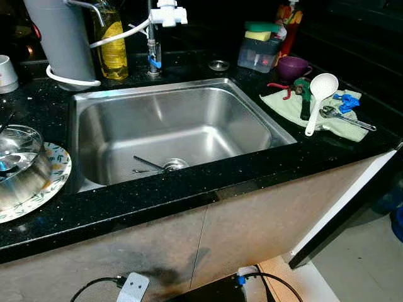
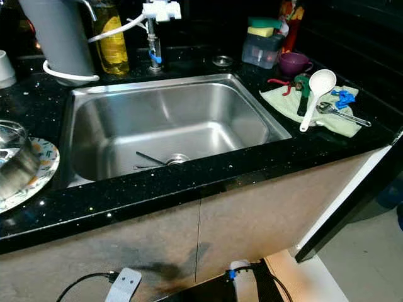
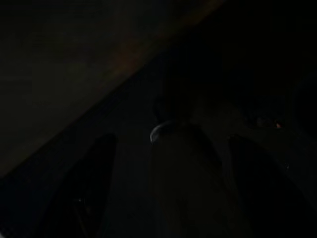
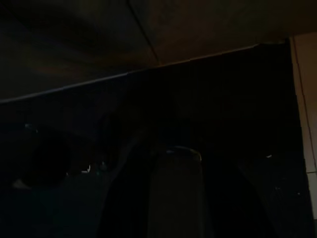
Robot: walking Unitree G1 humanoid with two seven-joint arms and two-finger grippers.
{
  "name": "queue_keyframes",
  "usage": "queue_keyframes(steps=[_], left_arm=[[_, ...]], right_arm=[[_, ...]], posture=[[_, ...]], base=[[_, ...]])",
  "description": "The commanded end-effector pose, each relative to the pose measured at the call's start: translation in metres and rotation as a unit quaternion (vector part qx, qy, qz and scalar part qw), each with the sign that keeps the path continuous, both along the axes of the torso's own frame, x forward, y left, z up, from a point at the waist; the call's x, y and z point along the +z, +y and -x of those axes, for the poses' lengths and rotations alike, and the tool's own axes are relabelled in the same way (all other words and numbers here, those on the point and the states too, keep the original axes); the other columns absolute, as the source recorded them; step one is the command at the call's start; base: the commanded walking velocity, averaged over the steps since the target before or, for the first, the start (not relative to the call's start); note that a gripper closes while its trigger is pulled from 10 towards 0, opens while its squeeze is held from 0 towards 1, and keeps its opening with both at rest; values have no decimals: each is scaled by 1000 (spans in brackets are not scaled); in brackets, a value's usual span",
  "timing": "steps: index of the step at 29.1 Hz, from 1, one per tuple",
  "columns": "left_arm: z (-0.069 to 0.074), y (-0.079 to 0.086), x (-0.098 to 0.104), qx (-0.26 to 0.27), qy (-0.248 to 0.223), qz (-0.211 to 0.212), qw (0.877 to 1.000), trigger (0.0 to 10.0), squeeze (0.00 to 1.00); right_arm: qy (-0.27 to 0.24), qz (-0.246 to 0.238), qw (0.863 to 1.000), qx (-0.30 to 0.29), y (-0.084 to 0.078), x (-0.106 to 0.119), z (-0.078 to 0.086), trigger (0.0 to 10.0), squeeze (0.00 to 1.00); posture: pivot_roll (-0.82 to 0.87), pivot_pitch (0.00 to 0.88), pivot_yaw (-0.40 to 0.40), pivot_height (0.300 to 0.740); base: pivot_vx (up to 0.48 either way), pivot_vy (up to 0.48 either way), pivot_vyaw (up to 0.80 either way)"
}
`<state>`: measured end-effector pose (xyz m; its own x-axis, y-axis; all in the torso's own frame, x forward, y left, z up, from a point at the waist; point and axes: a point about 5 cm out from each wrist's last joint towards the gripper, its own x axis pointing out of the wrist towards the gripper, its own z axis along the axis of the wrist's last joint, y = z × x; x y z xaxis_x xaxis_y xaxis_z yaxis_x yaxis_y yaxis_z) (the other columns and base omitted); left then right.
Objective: Kitchen organization
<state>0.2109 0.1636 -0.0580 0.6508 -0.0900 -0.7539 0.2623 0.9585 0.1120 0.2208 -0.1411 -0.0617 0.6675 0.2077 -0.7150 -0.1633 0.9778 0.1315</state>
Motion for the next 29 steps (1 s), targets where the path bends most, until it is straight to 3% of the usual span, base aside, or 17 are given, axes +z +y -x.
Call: queue_keyframes(steps=[1, 6, 9, 29], left_arm=[[10, 1, -8, -6, 13, -13, 1000, 10000, 0], [5, 2, -6, 19, -12, -4, 1000, 10000, 0], [3, 1, -6, 43, -3, 16, 999, 10000, 0], [3, 3, -10, 39, -2, 12, 999, 10000, 0]], right_arm=[[14, 7, 1000, -11, -4, -7, 11, 10000, 0], [2, -5, 1000, -24, -2, -6, 10, 10000, 0], [7, -8, 1000, -24, 0, -6, 10, 10000, 0], [8, -2, 999, -35, -1, -8, 11, 10000, 0]], posture=[[-51, 157, -42, 740], [-44, 145, -47, 740], [-42, 143, -48, 740], [-49, 133, -39, 740]], base=[[0, 0, 0], [0, 0, 0], [0, 0, 0], [0, 0, 0]])
